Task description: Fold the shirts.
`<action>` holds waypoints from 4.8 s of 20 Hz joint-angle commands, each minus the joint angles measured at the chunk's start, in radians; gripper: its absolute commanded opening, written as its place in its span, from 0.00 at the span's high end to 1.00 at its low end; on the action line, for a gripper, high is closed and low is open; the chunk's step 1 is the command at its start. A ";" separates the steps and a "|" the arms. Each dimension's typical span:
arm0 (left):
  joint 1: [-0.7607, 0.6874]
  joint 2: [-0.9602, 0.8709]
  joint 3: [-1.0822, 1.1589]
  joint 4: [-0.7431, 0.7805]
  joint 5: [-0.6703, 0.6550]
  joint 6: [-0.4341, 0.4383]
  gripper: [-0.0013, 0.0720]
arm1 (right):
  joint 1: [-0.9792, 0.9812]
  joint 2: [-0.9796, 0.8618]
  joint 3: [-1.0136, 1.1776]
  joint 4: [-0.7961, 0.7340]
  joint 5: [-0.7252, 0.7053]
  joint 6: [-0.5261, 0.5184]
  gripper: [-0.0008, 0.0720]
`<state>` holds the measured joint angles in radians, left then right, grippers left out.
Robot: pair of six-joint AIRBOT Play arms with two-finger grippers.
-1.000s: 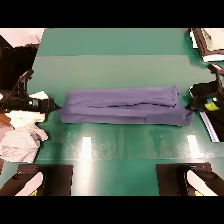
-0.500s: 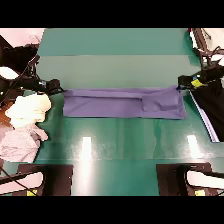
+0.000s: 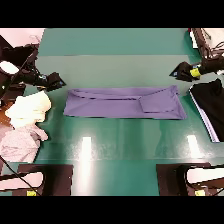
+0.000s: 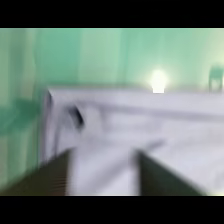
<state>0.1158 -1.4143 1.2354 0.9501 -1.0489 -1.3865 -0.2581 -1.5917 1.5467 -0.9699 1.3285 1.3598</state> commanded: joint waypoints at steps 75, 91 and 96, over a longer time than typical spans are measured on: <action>-0.028 -0.006 0.449 0.084 -0.312 0.086 0.95 | 0.989 -0.389 0.512 0.338 -0.296 -0.316 0.18; -0.008 -0.007 0.430 0.105 -0.338 0.085 0.95 | 0.412 -0.096 -0.319 0.332 -0.236 -0.091 0.03; -0.008 -0.007 0.430 0.105 -0.340 0.085 0.95 | 0.505 -0.219 -0.318 0.616 -0.309 -0.229 0.05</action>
<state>0.1070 -1.4208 1.6653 1.0554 -1.3888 -1.3010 0.2123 -1.7504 1.2411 -0.5232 1.0630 1.2133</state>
